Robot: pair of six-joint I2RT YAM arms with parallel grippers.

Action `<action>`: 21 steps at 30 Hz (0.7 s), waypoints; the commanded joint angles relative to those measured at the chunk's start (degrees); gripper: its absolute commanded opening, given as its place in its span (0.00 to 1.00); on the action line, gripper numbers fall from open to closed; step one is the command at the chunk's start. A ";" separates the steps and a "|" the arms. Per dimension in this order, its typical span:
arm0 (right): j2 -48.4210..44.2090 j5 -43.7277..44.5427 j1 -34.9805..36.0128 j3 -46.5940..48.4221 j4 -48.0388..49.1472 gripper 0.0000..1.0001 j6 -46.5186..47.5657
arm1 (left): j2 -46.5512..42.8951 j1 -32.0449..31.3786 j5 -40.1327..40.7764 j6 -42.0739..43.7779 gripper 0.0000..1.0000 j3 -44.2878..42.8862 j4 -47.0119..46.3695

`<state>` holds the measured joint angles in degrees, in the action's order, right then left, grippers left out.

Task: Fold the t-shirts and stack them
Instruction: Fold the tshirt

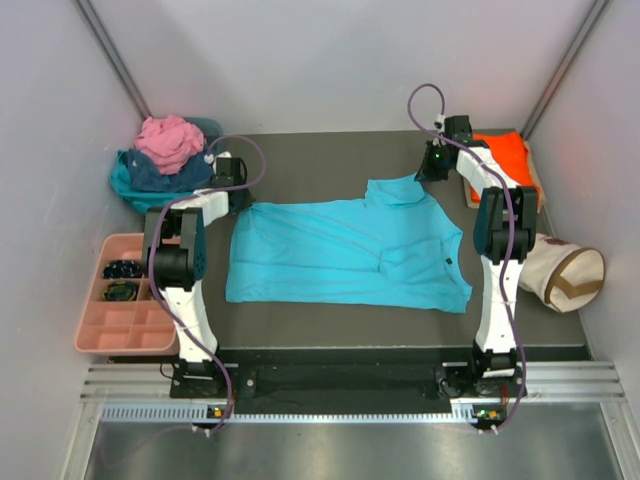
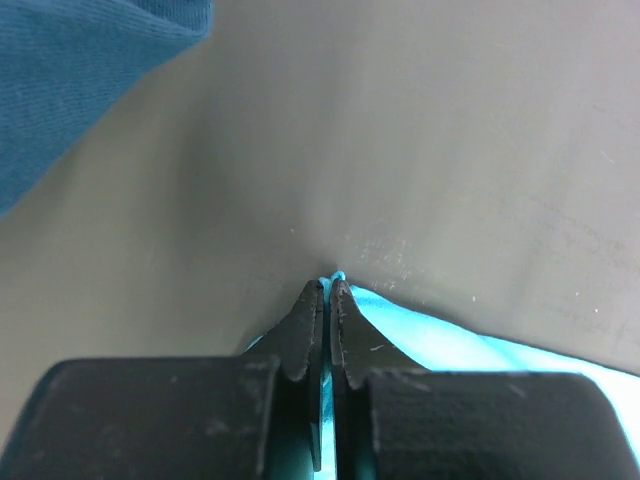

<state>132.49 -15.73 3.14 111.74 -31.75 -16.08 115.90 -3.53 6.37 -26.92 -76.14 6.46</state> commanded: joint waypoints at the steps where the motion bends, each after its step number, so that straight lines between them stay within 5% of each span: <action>1: -1.79 -0.97 -0.76 -0.03 0.99 0.00 0.17 | -2.25 0.10 -0.22 -0.06 0.00 -0.68 0.30; 14: -1.62 -1.68 -0.68 -0.47 1.25 0.00 -0.27 | -18.59 -0.60 -3.12 -1.38 0.00 9.33 -1.80; 21: -3.02 2.01 -1.29 -1.61 1.69 0.00 -2.02 | -19.22 -0.51 0.22 -0.15 0.00 9.61 -1.54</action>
<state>132.49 -16.03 3.09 110.93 -31.44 -16.67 97.62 -4.12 4.56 -27.68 -67.00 6.72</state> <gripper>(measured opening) 0.007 0.023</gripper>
